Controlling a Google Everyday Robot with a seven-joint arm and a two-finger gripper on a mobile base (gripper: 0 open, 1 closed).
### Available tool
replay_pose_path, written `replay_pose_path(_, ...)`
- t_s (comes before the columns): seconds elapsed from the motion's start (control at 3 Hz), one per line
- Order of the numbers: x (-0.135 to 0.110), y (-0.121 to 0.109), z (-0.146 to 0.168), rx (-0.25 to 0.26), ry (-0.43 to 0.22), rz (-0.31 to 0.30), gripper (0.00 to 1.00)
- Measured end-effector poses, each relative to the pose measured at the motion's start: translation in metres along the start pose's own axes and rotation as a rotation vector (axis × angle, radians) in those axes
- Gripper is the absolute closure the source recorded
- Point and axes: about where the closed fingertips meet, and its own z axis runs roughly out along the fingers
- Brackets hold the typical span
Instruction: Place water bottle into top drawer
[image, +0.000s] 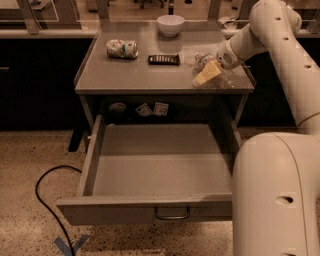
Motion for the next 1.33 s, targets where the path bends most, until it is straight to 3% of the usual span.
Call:
replay_pose_path(0.67,-0.003,0.005,0.000,-0.018,-0.016,-0.002,0.64)
replay_pose_path(1.0,-0.012,0.027,-0.025,-0.066,-0.080,-0.007,0.87)
replay_pose_path(1.33,-0.009,0.069,-0.035,-0.176,-0.147,0.027,1.00)
